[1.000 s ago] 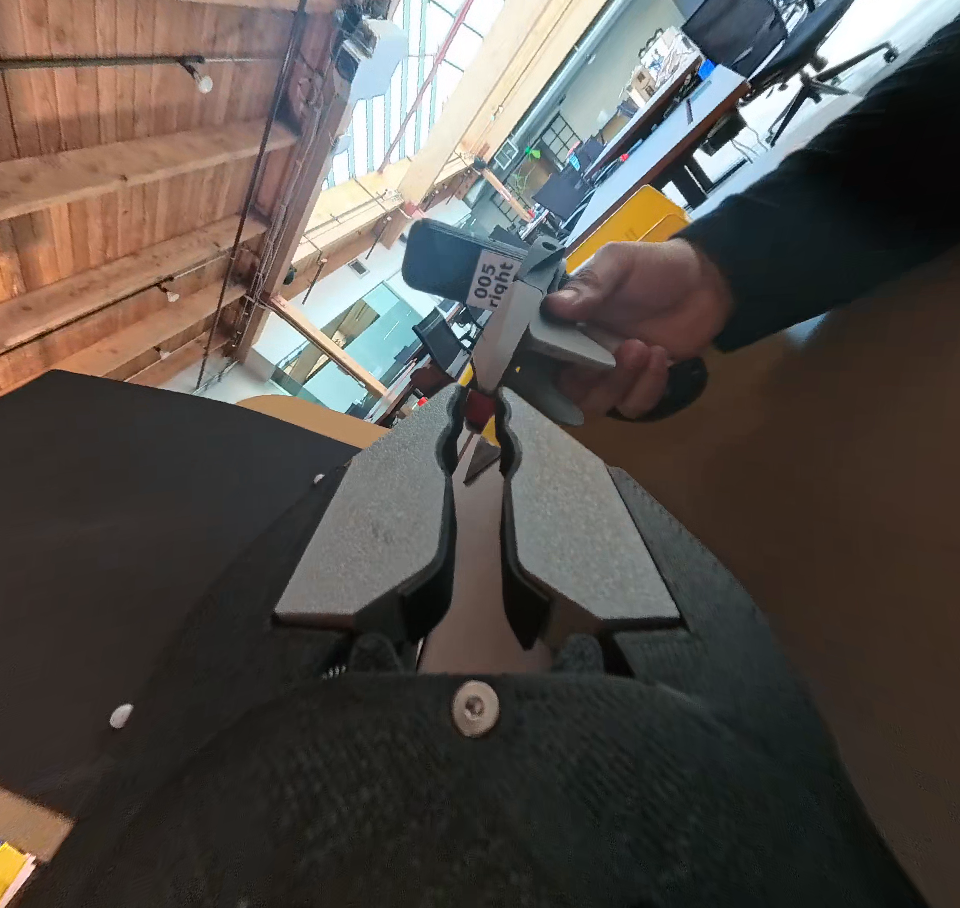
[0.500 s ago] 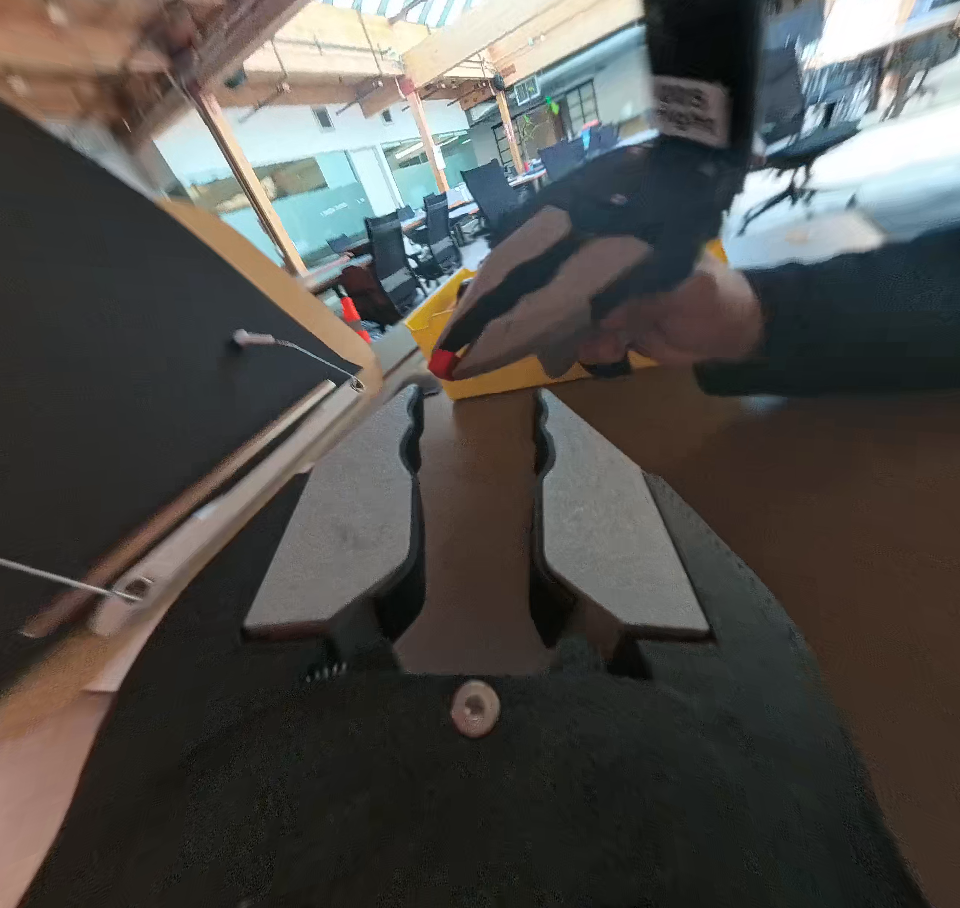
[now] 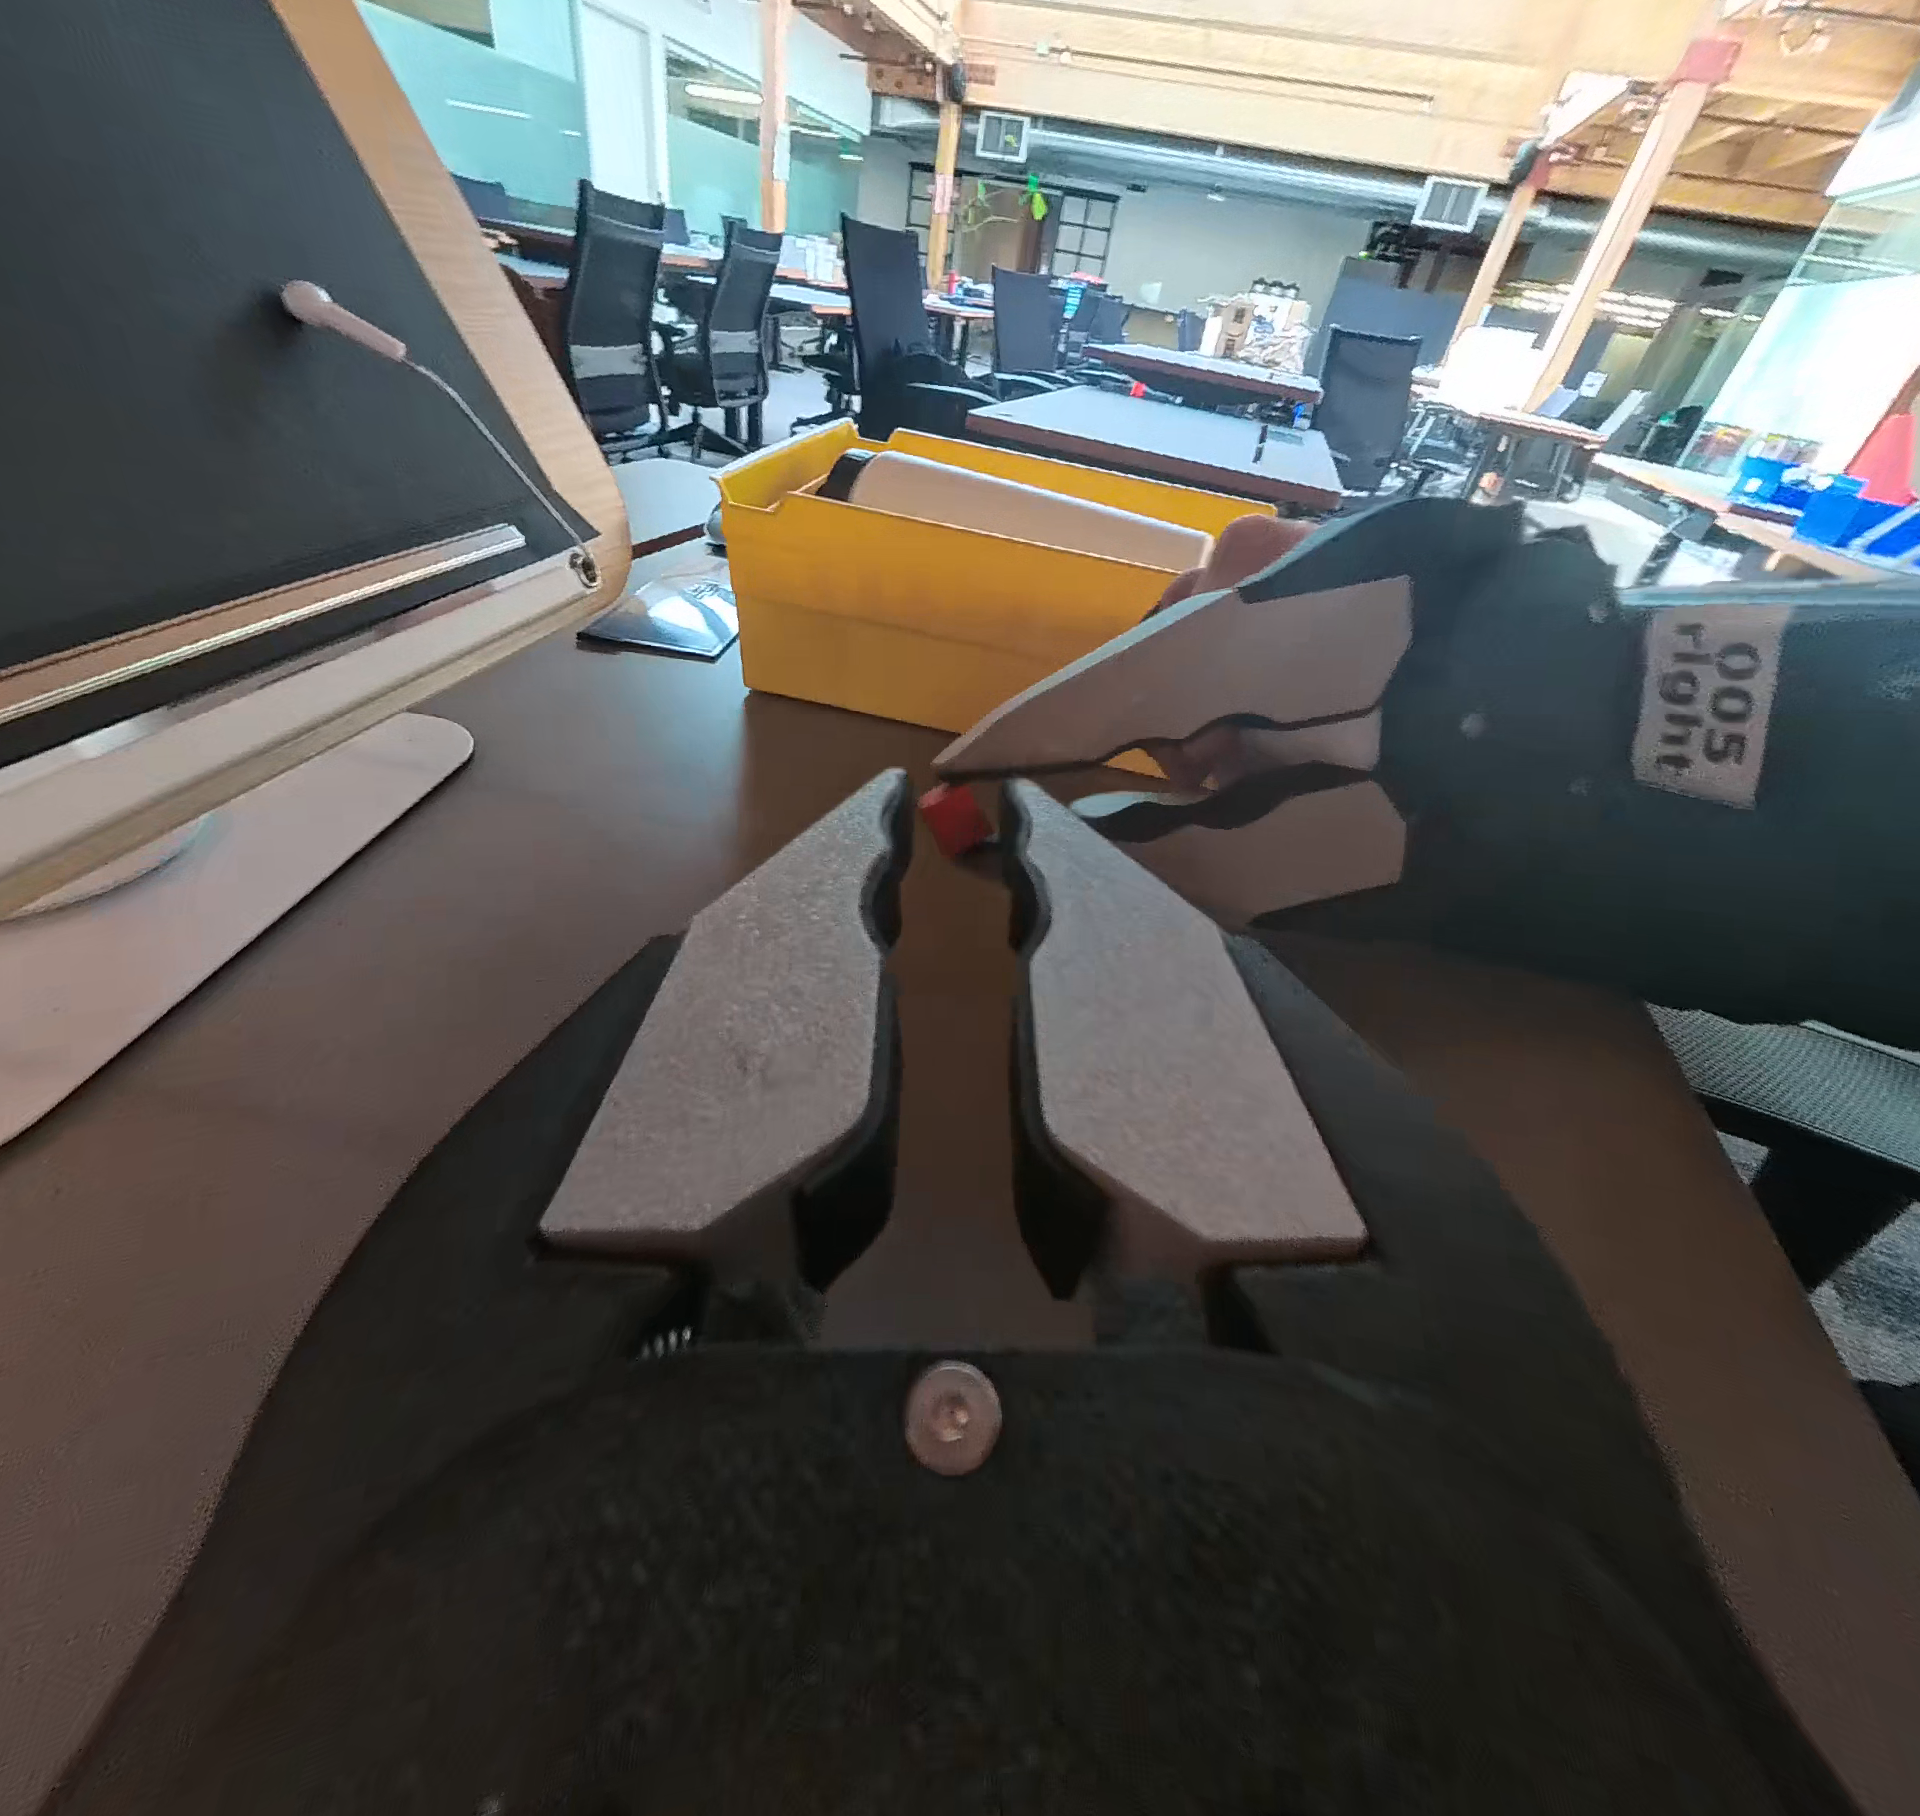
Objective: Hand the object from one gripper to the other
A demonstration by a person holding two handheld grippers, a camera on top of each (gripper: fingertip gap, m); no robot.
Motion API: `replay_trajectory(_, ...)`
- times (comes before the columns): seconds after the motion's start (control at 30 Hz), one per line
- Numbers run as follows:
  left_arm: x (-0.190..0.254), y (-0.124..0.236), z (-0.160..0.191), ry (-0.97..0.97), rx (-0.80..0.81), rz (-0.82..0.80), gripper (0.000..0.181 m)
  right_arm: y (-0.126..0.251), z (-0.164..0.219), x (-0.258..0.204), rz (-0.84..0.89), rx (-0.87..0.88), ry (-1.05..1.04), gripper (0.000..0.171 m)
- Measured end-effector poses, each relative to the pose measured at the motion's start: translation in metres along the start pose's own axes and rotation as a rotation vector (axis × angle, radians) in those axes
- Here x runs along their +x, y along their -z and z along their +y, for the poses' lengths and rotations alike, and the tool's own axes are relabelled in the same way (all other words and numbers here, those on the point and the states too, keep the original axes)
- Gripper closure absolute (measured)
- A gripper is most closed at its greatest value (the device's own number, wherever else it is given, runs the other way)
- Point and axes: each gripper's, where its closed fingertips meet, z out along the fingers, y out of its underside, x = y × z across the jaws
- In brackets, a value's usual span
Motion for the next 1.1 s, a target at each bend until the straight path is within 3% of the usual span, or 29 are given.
replay_trajectory(0.17, -0.003, 0.000, 0.000, 0.031, -0.018, 0.000, 0.171, -0.002, 0.001, 0.002, 0.022, -0.017, 0.000, 0.163)
replay_trajectory(0.27, -0.010, 0.003, -0.003, -0.039, -0.021, -0.053, 0.172, -0.005, 0.010, 0.004, 0.001, -0.047, -0.104, 0.165)
replay_trajectory(0.37, -0.023, 0.012, -0.013, -0.272, 0.001, -0.188, 0.172, -0.008, 0.027, 0.001, -0.122, -0.070, -0.395, 0.169)
replay_trajectory(0.47, -0.025, 0.017, -0.017, -0.485, -0.004, -0.265, 0.171, -0.007, 0.034, 0.004, -0.260, -0.020, -0.741, 0.144)
replay_trajectory(0.7, 0.013, 0.006, -0.008, -0.968, -0.005, -0.248, 0.171, 0.021, -0.016, 0.014, -0.672, 0.380, -1.252, 0.143)
replay_trajectory(0.8, 0.017, 0.005, -0.008, -1.039, 0.001, -0.265, 0.171, 0.018, -0.011, 0.007, -0.714, 0.349, -1.292, 0.154)
replay_trajectory(1.1, 0.019, 0.003, -0.006, -1.151, -0.032, -0.302, 0.171, 0.022, -0.018, -0.003, -0.875, 0.376, -1.440, 0.159)
